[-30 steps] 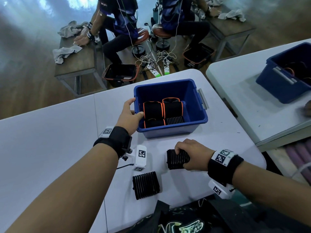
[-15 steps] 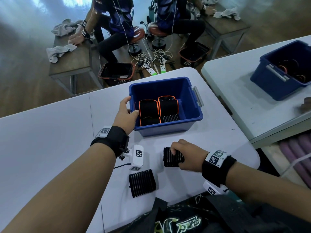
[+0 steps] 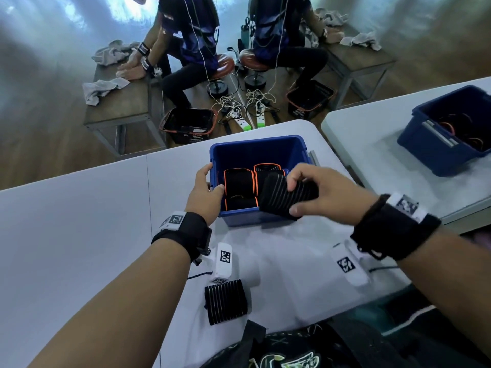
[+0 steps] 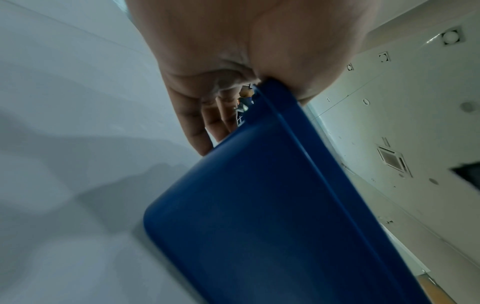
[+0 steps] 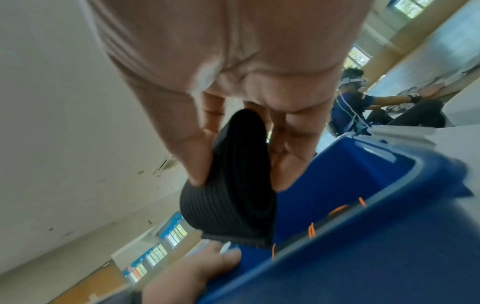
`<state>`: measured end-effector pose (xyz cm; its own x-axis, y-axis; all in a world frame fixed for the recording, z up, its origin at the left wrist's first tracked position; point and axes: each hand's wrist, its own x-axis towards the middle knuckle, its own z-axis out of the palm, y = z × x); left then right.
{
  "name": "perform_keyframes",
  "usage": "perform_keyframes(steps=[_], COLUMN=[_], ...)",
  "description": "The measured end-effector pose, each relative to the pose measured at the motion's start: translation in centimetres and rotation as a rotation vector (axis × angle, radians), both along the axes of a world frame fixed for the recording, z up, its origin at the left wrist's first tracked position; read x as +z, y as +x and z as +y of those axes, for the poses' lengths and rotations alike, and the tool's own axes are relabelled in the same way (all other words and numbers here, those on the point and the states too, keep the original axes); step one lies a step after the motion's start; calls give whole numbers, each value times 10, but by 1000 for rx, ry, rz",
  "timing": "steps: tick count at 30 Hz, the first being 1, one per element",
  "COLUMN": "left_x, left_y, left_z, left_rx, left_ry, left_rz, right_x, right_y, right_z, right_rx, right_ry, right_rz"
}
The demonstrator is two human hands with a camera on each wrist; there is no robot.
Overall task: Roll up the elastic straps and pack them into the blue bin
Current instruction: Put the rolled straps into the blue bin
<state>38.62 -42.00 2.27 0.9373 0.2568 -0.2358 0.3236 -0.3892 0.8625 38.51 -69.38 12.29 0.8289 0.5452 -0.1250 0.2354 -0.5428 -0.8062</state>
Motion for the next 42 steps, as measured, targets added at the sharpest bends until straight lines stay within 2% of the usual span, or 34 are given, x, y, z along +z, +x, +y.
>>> perform_keyframes(steps=[3,6,11,17,22,32,38,42], left_x=[1,1,1,-3,-2,0,0,-2], left_y=[-2,-6,-17,-30,-40,-51,-52,-50], left_z=[-1,-2,-5,-12,-18,-26,-28,-27], left_rx=[-2,7,26,65,86,134,160,151], left_ry=[-2,-6,-8,-24,-24,-1,10,34], left_rz=[6,6,7,-15,-42,-25,-9,-2], right_x=[12,11,-8,-31,-41,-55,-67,-66], right_y=[37,67,100,116,119,123,128,124], right_z=[4,17,46,67,83,100,112,115], right_rx=[-5,23,148,221,321,413,548,617], right_ry=[-43,-191,-506,-748,-877,-988,-1181,-1232], right_rz=[34,52,110,244,175,119,-78,-151])
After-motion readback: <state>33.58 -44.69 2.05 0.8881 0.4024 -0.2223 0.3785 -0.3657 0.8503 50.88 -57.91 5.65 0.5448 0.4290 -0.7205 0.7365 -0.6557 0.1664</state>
